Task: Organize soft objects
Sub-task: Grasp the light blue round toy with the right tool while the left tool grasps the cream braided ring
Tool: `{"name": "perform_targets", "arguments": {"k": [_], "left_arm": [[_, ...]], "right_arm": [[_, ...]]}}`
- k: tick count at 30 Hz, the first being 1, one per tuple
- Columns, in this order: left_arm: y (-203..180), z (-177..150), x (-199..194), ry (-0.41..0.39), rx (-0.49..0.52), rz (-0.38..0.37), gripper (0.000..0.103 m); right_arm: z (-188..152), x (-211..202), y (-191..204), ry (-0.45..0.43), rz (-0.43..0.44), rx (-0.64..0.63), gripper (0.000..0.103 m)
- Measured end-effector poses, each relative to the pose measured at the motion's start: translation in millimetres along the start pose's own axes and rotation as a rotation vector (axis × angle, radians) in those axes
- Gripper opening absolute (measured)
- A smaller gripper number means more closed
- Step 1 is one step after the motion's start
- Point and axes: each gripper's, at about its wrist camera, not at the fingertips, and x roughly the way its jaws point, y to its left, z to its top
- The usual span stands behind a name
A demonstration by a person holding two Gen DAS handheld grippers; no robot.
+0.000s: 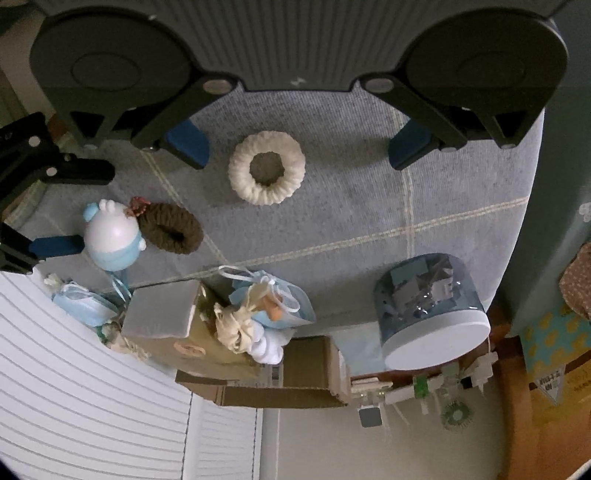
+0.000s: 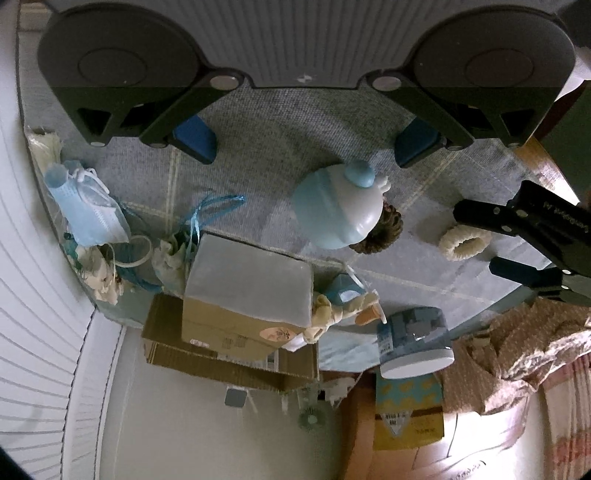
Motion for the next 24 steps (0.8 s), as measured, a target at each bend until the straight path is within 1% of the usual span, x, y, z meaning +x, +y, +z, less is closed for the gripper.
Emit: {"name": "perform_targets", "arguments": {"k": [4, 6, 7, 8, 10, 11, 16, 20, 24], "left_arm": [[-2, 0, -1, -0.010, 0.010, 0.006, 0.102], [-4, 0, -2, -0.013, 0.021, 0.008, 0.100], [-6, 0, -2, -0.015, 0.025, 0.009, 0.096], [-7, 1, -4, -0.018, 0.028, 0.002, 0.090], [-11, 1, -6, -0.021, 0.027, -0.010, 0.081], [-13, 0, -7, -0.023, 0.028, -0.010, 0.079], [-15, -1, -7, -0.031, -0.001, -0.006, 0.077], [-16, -1, -7, -0.031, -0.002, -0.001, 0.077], [-16, -1, -8, -0.034, 0.000, -0.005, 0.075]], "right_arm": [[0, 0, -1, -0.009, 0.009, -0.007, 0.103], [0, 0, -2, -0.011, 0.009, -0.008, 0.103], [-1, 0, -2, -0.013, 0.011, -0.010, 0.103], [-1, 0, -2, -0.016, 0.014, -0.013, 0.103], [-2, 0, -2, -0.022, 0.018, -0.016, 0.103], [-3, 0, -2, -0.026, 0.017, -0.014, 0.103], [-5, 0, 0, -0.052, 0.021, -0.017, 0.103], [-1, 4, 3, -0.063, 0.057, -0.043, 0.103], [1, 9, 6, -0.078, 0.063, -0.046, 0.103]]}}
